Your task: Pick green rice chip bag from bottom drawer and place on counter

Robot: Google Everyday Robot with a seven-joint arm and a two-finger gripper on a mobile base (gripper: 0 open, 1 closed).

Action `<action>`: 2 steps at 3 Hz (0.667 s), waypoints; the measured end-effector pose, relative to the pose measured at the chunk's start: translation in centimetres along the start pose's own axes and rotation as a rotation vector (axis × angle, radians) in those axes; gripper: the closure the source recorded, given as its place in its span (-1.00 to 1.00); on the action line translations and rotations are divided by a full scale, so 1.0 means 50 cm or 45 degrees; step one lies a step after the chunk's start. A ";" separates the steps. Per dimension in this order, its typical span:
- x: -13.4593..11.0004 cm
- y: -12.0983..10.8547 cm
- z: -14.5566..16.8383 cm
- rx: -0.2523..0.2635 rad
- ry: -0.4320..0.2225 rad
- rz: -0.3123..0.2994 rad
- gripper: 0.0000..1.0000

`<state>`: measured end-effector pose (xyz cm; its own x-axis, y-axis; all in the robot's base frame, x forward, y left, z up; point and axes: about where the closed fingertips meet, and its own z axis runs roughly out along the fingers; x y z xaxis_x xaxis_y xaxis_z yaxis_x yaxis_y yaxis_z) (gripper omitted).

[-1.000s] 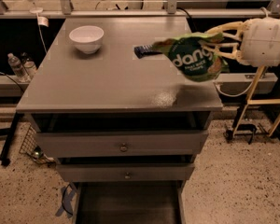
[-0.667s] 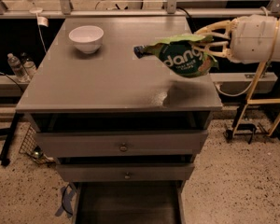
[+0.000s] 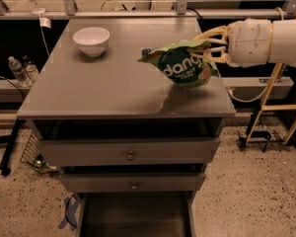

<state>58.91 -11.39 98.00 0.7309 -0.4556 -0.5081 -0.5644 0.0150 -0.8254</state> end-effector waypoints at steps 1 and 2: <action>0.031 -0.001 0.023 -0.015 0.004 0.021 1.00; 0.059 0.010 0.040 -0.038 0.005 0.055 1.00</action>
Offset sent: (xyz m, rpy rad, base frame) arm 0.0399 -0.0005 -0.0405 -0.0111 0.0904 -0.0091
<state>61.58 -10.94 95.59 0.7039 -0.4587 -0.5423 -0.6068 0.0084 -0.7948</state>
